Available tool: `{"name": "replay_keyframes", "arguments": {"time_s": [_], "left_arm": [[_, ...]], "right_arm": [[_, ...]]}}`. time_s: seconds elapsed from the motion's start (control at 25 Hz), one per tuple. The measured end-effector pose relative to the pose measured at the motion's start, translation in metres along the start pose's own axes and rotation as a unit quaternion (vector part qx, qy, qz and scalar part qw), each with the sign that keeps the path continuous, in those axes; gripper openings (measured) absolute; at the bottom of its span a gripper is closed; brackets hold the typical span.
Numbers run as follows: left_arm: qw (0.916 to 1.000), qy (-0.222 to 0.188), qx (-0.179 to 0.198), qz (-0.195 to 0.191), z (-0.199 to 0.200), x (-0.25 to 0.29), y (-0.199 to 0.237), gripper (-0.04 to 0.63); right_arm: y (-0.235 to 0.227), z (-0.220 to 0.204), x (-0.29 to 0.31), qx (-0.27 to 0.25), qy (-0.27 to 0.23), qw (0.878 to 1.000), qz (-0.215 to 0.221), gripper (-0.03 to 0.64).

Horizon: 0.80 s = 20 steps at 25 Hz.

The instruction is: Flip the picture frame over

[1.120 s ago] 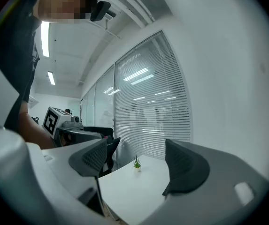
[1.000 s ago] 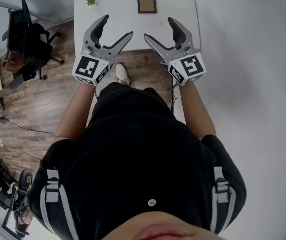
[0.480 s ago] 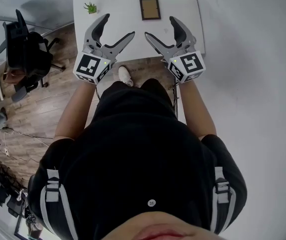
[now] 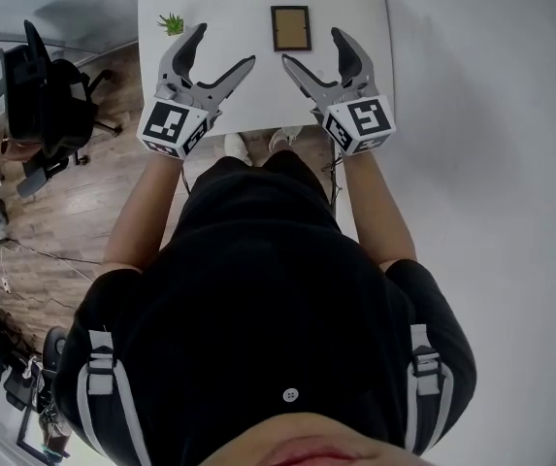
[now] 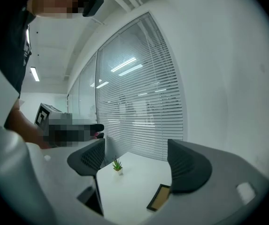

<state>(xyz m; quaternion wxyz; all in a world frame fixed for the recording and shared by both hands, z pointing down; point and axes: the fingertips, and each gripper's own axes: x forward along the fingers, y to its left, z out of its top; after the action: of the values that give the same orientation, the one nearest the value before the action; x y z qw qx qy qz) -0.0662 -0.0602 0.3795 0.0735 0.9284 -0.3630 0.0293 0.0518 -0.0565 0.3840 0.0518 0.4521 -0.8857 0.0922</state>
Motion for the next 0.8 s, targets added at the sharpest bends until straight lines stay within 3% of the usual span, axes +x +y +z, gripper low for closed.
{"name": "replay_keyframes", "arguments": {"time_s": [0.28,0.52,0.8], "left_arm": [[0.9991,-0.003,-0.010,0.042,0.001,0.043,0.009,0.383],[0.9958,0.010,0.003,0.091,-0.013,0.074,0.017,0.382],[0.9947,0.014,0.007,0.101,-0.027,0.088,0.025,0.380]], "right_arm": [[-0.060,-0.007,0.023,-0.002,0.012,1.000,0.002,0.416],[-0.099,-0.051,0.045,0.009,0.064,0.998,0.010,0.416],[-0.112,-0.095,0.069,0.038,0.103,0.994,0.000,0.416]]}}
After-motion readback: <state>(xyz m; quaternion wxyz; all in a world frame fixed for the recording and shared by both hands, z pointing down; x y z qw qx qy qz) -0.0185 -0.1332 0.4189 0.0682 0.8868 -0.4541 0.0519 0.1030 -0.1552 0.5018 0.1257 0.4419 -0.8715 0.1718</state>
